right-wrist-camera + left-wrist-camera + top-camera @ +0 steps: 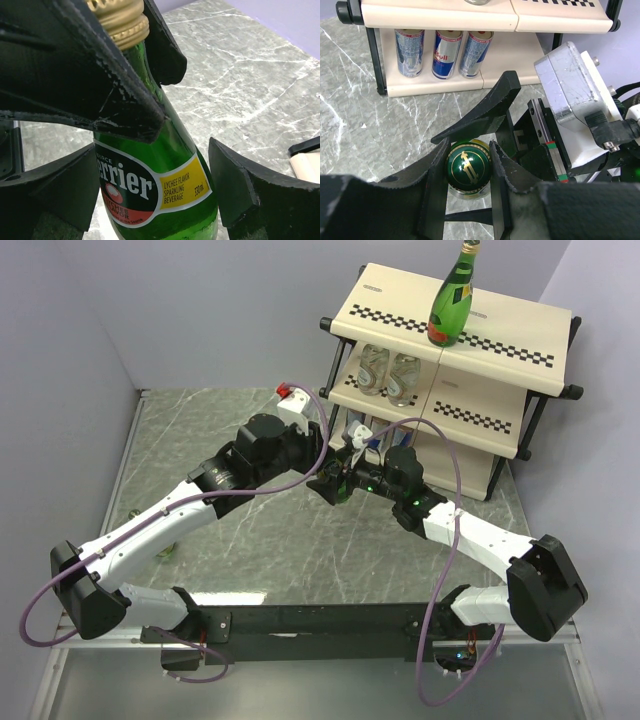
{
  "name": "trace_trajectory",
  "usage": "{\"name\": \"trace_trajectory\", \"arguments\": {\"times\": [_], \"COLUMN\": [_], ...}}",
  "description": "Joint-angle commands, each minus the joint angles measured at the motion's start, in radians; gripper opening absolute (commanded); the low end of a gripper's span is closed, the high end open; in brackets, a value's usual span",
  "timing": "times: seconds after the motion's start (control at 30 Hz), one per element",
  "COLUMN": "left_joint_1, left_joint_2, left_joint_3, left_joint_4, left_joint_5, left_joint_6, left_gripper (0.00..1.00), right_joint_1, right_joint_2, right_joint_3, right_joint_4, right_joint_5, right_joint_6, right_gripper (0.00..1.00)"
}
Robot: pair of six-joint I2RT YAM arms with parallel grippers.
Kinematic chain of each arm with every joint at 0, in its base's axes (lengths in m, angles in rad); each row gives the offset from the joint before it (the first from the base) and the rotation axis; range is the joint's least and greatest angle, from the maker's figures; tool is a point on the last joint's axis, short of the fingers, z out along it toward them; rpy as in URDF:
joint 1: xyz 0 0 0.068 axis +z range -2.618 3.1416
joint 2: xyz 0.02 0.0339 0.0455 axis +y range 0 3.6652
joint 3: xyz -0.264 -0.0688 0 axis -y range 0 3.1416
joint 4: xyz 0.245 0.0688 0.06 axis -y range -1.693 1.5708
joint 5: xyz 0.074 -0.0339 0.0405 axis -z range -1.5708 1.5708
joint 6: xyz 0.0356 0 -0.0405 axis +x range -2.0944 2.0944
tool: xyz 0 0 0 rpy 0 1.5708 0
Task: Place and organize the beverage onto the shelf
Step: Place the drink on the shelf.
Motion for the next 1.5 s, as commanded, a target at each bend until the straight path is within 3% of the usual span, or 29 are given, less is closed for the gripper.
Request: {"name": "trace_trajectory", "arguments": {"times": [0.0, 0.7, 0.8, 0.83, 0.9, 0.93, 0.97, 1.0, 1.2, 1.3, 1.33, 1.47], "left_joint_1": [-0.003, -0.003, -0.003, -0.003, -0.002, -0.003, -0.003, -0.003, -0.003, -0.003, -0.003, -0.003], "left_joint_2": [-0.07, -0.078, -0.078, -0.075, -0.073, -0.073, -0.073, -0.073, -0.082, -0.084, -0.084, -0.084], "left_joint_3": [0.049, 0.045, 0.041, 0.04, 0.037, 0.035, 0.034, 0.032, 0.026, 0.028, 0.028, 0.022], "left_joint_4": [0.182, 0.193, 0.198, 0.201, 0.207, 0.208, 0.213, 0.214, 0.227, 0.222, 0.222, 0.221], "left_joint_5": [-0.018, -0.012, -0.006, -0.006, 0.001, 0.002, 0.004, 0.007, 0.011, 0.011, 0.011, 0.016], "left_joint_6": [0.004, 0.001, -0.004, -0.007, -0.013, -0.017, -0.017, -0.021, -0.036, -0.042, -0.047, -0.056], "left_gripper": [0.0, 0.0, 0.0, 0.0, 0.0, 0.0, 0.0, 0.0, 0.01, 0.29, 0.45, 0.63], "right_joint_1": [-0.005, -0.013, -0.013, -0.011, -0.014, -0.013, -0.013, -0.014, -0.037, -0.057, -0.062, -0.087], "right_joint_2": [-0.008, 0.018, 0.02, 0.02, 0.02, 0.02, 0.012, 0.006, -0.034, -0.05, -0.054, -0.072], "right_joint_3": [0.024, 0.044, 0.047, 0.051, 0.058, 0.058, 0.052, 0.048, 0.026, 0.018, 0.014, -0.002], "right_joint_4": [0.008, -0.024, -0.024, -0.027, -0.038, -0.036, -0.033, -0.021, 0.008, 0.022, 0.026, 0.059], "right_joint_5": [-0.017, 0.01, -0.002, -0.013, -0.033, -0.034, -0.031, -0.028, -0.042, -0.054, -0.065, -0.097], "right_joint_6": [-0.001, -0.007, -0.01, -0.012, -0.01, -0.012, -0.012, -0.012, -0.007, 0.008, 0.011, 0.045], "right_gripper": [0.87, 0.85, 0.71, 0.55, 0.35, 0.16, 0.05, 0.0, 0.0, 0.0, 0.0, 0.0]}}
